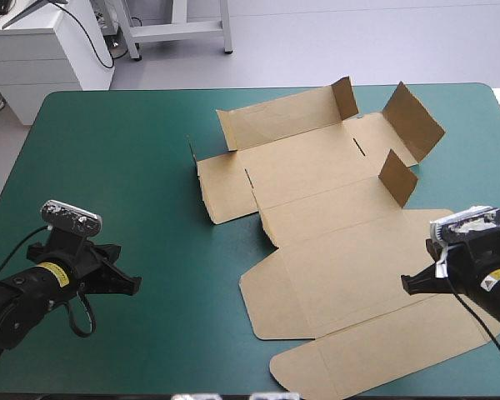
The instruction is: Fold the box
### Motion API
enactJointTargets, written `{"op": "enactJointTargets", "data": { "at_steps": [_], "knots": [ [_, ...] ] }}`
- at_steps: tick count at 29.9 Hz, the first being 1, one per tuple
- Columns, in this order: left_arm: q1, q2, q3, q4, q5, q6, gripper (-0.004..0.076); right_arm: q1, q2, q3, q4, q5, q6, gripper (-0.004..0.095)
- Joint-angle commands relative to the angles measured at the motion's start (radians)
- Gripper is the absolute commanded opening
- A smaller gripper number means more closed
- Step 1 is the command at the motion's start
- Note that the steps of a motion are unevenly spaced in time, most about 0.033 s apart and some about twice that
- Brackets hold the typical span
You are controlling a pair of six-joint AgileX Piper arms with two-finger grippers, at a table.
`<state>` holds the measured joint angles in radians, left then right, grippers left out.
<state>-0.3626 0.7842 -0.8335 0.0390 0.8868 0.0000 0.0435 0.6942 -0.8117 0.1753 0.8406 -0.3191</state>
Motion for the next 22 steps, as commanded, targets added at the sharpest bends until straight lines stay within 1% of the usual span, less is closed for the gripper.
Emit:
{"op": "enactJointTargets", "data": {
  "at_steps": [1, 6, 9, 14, 20, 22],
  "knots": [
    [-0.003, -0.003, -0.032, -0.004, -0.054, -0.008, -0.0008, 0.005, 0.069, -0.082, 0.012, -0.062, -0.002, -0.0016],
    [-0.003, -0.003, -0.032, -0.004, -0.054, -0.008, -0.0008, 0.005, 0.187, -0.196, 0.007, -0.05, -0.005, -0.0016],
    [-0.003, -0.003, -0.032, -0.004, -0.054, -0.008, -0.0008, 0.005, 0.28, -0.295, -0.009, -0.006, -0.005, -0.0016],
    [-0.003, -0.003, -0.032, -0.004, -0.054, -0.008, -0.0008, 0.005, 0.451, -0.463, -0.012, 0.102, -0.002, -0.0015],
    [-0.003, -0.003, -0.032, -0.006, -0.049, -0.008, -0.0008, 0.005, 0.661, -0.648, -0.035, 0.17, -0.037, -0.0014],
    [-0.003, -0.003, -0.032, -0.009, -0.03, -0.008, -0.0008, 0.005, 0.728, -0.705, -0.049, 0.204, -0.05, -0.0013]
  ]
}}
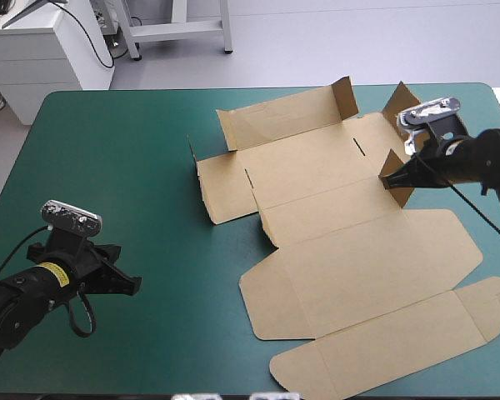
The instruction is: Fold the box
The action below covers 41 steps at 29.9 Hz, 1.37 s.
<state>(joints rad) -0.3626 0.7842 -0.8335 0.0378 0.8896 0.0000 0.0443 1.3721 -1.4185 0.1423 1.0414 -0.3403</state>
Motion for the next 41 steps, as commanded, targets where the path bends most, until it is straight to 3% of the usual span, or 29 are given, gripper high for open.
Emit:
{"op": "enactJointTargets", "data": {
  "at_steps": [1, 5, 7, 9, 14, 16, 23, 41],
  "knots": [
    [-0.003, -0.003, -0.032, -0.007, -0.026, -0.008, -0.0008, 0.004, 0.075, -0.119, -0.026, 0.023, -0.039, -0.0013],
    [-0.003, -0.003, -0.032, -0.015, -0.019, -0.018, -0.0008, 0.004, 0.173, -0.191, -0.035, 0.043, -0.104, 0.0],
    [-0.003, -0.003, -0.032, -0.015, -0.013, -0.018, -0.0008, 0.004, 0.206, -0.206, -0.035, 0.043, -0.104, 0.0058],
    [-0.003, -0.003, -0.032, -0.006, -0.013, 0.0, -0.0008, 0.004, 0.225, -0.214, -0.035, 0.034, -0.102, 0.0177],
    [-0.003, -0.003, -0.032, 0.003, 0.005, 0.0, -0.0008, 0.004, 0.24, -0.214, -0.039, 0.008, -0.094, 0.0597],
    [-0.003, -0.003, -0.032, 0.011, 0.005, 0.0, -0.0008, 0.004, 0.243, -0.214, -0.058, -0.002, -0.092, 0.0679],
    [-0.003, -0.003, -0.032, 0.038, 0.003, 0.0, -0.0008, 0.004, 0.304, -0.214, -0.133, -0.012, -0.069, 0.0669],
    [-0.003, -0.003, -0.032, 0.032, 0.013, -0.007, -0.0008, -0.005, 0.513, -0.368, -0.142, 0.057, -0.058, 0.0669]
  ]
}}
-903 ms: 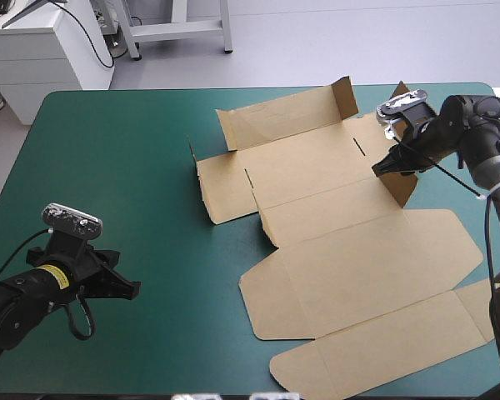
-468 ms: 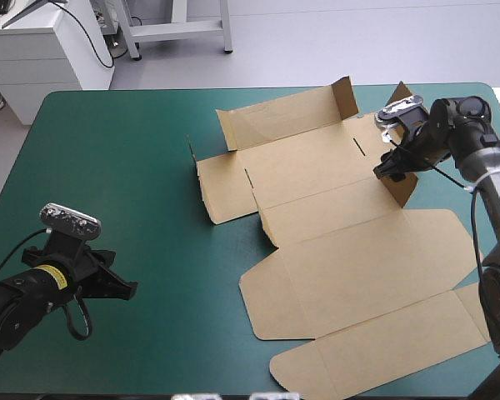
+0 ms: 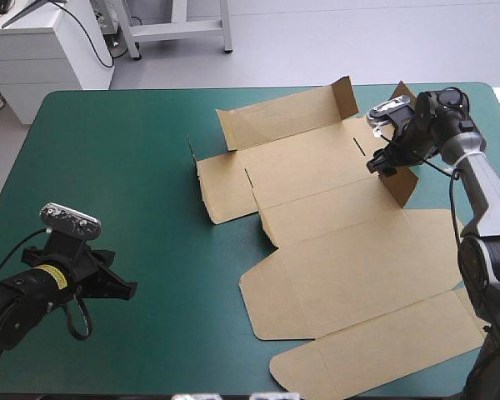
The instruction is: Fold the box
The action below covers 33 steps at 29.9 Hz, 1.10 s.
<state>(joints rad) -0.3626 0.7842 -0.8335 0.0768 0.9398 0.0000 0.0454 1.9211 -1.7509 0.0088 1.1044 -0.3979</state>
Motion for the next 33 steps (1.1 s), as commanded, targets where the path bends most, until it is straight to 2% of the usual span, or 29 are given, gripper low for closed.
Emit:
{"op": "enactJointTargets", "data": {
  "at_steps": [1, 5, 10, 14, 20, 25, 33],
  "knots": [
    [-0.003, -0.003, -0.032, -0.007, -0.034, -0.007, -0.0008, -0.009, -0.033, -0.035, -0.009, -0.001, 0.0, 0.0669],
    [-0.003, -0.003, -0.032, -0.007, -0.03, -0.007, -0.0008, -0.022, -0.014, -0.038, -0.009, 0.026, 0.0, 0.0651],
    [-0.003, -0.003, -0.032, -0.007, -0.028, -0.007, -0.0008, -0.029, -0.001, -0.038, -0.009, 0.031, 0.0, 0.0538],
    [-0.003, -0.003, -0.032, -0.007, -0.028, -0.007, -0.0008, -0.029, 0.001, -0.038, -0.002, 0.031, 0.0, 0.0375],
    [-0.003, -0.003, -0.032, -0.007, -0.028, -0.007, -0.0008, -0.029, 0.001, -0.038, -0.009, 0.031, 0.0, -0.0004],
    [-0.003, -0.003, -0.032, -0.007, -0.018, -0.007, -0.0008, -0.029, 0.002, -0.038, -0.009, 0.031, -0.002, -0.0021],
    [-0.003, -0.003, -0.032, -0.007, -0.017, -0.007, -0.0008, -0.025, 0.002, -0.09, 0.048, 0.017, -0.16, -0.0021]
  ]
}}
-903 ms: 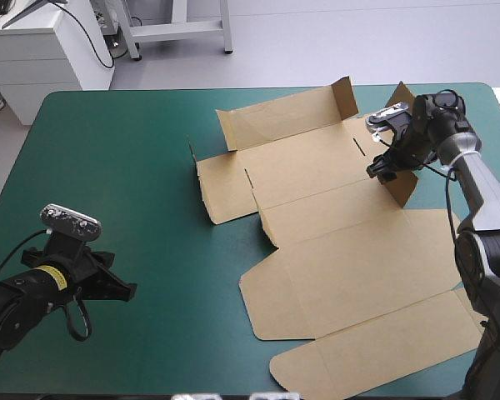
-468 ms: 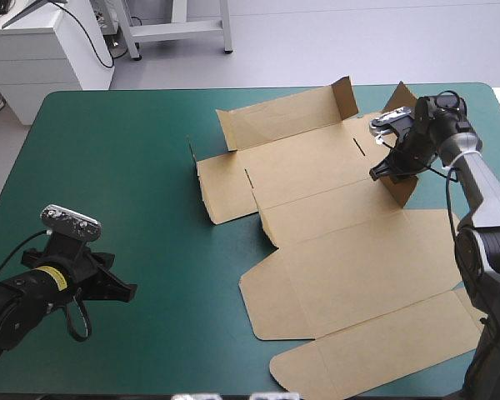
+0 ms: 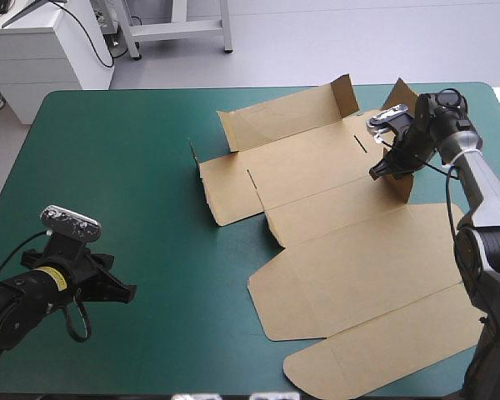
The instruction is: Fold the box
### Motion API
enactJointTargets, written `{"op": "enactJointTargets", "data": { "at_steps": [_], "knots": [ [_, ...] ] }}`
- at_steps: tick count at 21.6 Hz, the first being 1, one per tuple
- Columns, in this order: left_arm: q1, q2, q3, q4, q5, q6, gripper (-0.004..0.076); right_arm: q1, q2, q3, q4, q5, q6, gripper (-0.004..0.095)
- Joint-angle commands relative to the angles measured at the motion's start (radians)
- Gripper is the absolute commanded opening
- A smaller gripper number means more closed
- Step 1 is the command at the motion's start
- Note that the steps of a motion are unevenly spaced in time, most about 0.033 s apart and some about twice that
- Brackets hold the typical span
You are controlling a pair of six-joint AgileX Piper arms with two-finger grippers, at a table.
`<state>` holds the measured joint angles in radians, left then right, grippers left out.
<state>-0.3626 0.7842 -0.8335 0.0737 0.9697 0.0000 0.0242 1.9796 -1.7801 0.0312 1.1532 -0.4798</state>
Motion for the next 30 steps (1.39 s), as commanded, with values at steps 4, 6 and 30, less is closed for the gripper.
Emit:
{"op": "enactJointTargets", "data": {
  "at_steps": [4, 6, 30],
  "knots": [
    [-0.003, -0.003, -0.031, -0.004, -0.051, -0.005, -0.0008, -0.004, -0.057, -0.123, 0.106, -0.062, -0.247, -0.0021],
    [-0.003, -0.003, -0.031, -0.004, -0.051, -0.005, -0.0008, -0.004, -0.057, -0.146, 0.174, -0.075, -0.368, -0.0021],
    [-0.003, -0.003, -0.031, -0.007, -0.07, -0.007, -0.0008, 0.314, -0.053, -0.15, 0.453, -0.217, -0.908, -0.0021]
  ]
}}
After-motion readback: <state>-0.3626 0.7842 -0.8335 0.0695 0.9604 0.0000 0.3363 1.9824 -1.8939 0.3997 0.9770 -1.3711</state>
